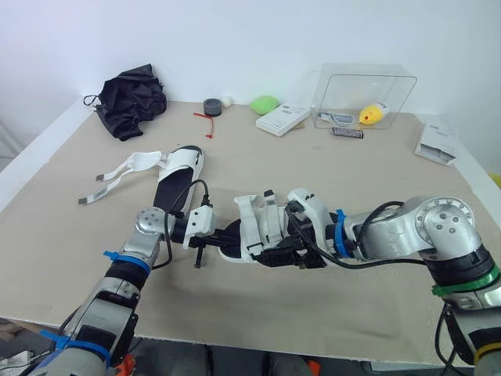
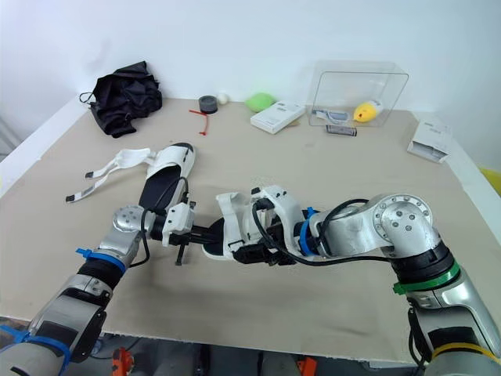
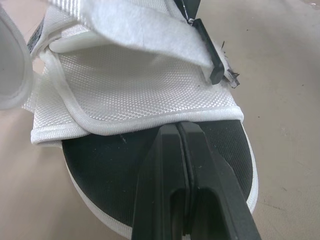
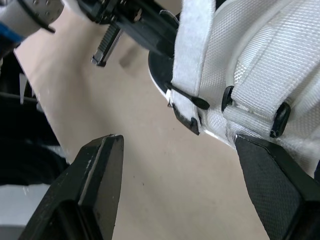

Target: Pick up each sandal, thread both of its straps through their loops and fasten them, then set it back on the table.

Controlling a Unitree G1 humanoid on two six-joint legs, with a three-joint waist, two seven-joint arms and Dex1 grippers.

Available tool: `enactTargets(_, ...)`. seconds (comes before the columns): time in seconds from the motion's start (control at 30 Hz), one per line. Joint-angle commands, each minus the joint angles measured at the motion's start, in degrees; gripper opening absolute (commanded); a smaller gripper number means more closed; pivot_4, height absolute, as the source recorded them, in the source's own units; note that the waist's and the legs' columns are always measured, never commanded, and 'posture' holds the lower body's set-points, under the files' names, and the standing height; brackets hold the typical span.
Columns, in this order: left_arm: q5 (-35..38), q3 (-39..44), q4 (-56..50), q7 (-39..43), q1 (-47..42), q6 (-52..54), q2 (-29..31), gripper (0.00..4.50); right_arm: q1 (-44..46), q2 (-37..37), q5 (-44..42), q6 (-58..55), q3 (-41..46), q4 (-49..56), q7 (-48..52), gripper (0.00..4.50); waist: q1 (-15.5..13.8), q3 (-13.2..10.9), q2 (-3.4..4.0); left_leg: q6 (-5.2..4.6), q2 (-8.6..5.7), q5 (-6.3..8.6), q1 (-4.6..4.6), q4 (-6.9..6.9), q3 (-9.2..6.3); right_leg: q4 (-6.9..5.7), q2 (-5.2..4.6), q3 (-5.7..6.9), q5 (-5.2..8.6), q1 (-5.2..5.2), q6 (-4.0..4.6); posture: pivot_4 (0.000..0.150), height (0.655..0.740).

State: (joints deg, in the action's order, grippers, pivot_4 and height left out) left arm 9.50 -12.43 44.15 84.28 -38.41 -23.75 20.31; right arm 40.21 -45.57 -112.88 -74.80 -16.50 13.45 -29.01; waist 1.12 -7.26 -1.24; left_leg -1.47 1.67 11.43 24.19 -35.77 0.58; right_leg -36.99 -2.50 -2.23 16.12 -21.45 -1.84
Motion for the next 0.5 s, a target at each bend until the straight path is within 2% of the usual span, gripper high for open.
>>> enactTargets(0.03,-5.8,-5.5,4.7,1.9,2.7,1.5,-1.2,0.00,-0.3,1.6,-0.1,4.4,-1.3,0.1,-1.1,3.83,0.1,0.0,-0.01,-0.01,0.02,0.00,-0.03,-0.01,0.02,0.00,0.03,-0.05,-0.02,0.01,0.02,0.150,0.7400)
enactTargets(0.3,-6.0,-5.5,6.2,2.4,1.8,0.7,-1.4,0.00,2.7,5.2,-0.1,4.1,-4.2,-4.2,-1.3,3.83,0.2,0.1,0.00,-0.22,0.22,-0.13,-0.26,0.15,0.06,0.00,0.04,-0.05,-0.08,0.01,0.04,0.150,0.7400)
enactTargets(0.5,-5.8,-5.3,5.8,2.5,2.1,0.8,-1.1,0.00,5.9,5.7,-0.1,1.0,-5.5,-7.1,3.1,3.83,0.2,0.1,0.05,-0.22,0.56,-0.14,-0.06,0.30,0.30,0.00,-0.12,0.39,-0.27,-0.43,0.64,0.150,0.7400)
